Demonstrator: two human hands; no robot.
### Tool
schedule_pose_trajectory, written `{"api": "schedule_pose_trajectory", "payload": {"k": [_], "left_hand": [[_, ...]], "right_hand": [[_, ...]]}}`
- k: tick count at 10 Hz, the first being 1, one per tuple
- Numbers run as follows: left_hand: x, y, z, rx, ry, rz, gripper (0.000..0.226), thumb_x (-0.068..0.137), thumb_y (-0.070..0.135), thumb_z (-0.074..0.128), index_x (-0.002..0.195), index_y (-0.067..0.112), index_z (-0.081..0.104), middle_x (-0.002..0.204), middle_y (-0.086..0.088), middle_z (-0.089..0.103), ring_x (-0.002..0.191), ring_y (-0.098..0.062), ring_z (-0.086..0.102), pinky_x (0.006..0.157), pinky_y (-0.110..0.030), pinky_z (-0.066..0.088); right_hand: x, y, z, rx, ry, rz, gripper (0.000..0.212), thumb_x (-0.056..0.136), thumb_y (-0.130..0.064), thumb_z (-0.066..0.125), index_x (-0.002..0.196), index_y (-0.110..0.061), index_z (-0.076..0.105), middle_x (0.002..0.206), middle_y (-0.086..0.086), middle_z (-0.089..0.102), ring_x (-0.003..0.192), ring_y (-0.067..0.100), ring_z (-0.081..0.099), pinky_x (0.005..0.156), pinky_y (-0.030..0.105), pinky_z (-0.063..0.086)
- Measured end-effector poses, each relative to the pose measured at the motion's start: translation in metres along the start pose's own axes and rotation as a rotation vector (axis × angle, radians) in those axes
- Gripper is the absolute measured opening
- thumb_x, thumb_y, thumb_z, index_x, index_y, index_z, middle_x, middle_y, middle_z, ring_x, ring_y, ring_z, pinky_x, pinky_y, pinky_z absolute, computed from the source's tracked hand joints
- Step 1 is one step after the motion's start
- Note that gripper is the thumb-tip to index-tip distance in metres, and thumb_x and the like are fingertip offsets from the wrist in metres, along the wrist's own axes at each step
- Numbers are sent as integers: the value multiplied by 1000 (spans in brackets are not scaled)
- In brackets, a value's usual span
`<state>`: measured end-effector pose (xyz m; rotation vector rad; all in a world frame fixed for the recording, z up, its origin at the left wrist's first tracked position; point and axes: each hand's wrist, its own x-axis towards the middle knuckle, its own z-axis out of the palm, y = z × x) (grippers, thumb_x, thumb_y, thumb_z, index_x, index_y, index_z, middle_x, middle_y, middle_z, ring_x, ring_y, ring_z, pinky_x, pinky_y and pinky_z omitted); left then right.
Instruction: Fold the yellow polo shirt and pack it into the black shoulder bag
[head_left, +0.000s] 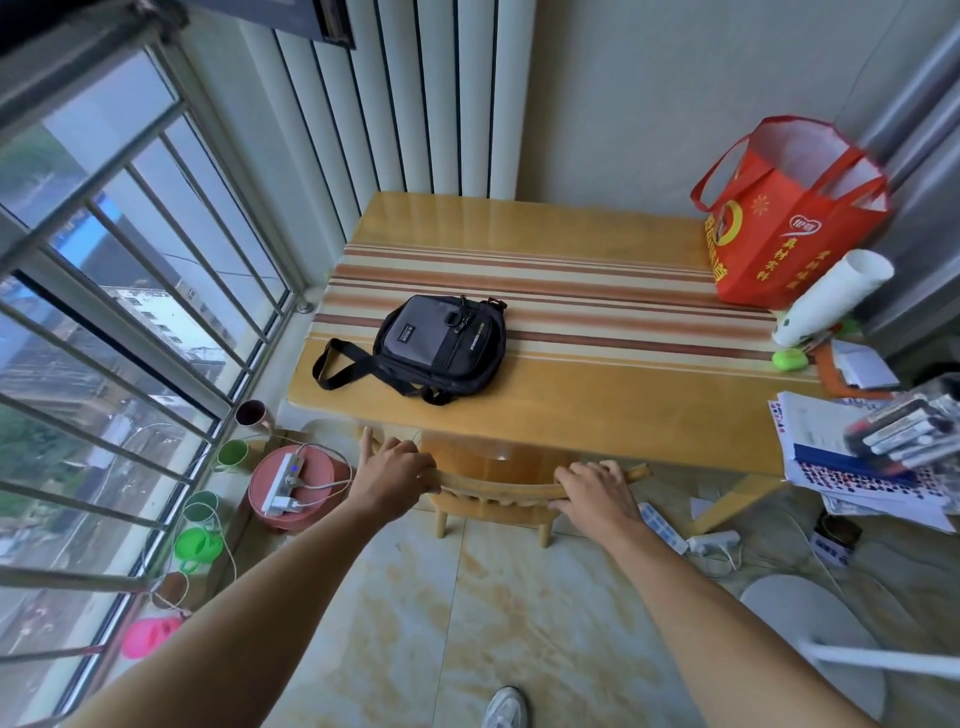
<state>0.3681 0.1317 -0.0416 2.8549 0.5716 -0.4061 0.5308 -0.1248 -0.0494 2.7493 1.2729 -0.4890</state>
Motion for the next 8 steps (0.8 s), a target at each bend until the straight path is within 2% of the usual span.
{"api": "schedule_pose_trajectory", "payload": {"k": [3,6,8], "left_hand": [[17,2,-1,11,26,-26,31,88,52,60,114,34,65,114,9,63,124,-18,48,117,-64,4],[14,7,4,5,35,-57,32,89,50,60,115,34,64,115,7,61,127,-20,45,117,-62,3],[11,11,-6,-78,60,-117,33,90,43,62,120,30,64,122,2,60,126,-22,48,115,-57,18]], "right_hand": [[17,4,-2,-16,-3,11,34,91,-50,59,110,-21,58,114,0,64,114,24,56,109,46,26],[17,6,-6,73,26,47,41,84,-56,66,107,-23,64,107,-4,67,107,22,58,107,40,28],[7,8,-18,143,71,102,29,82,-46,71,102,-26,66,105,-6,68,102,20,61,100,39,34]]}}
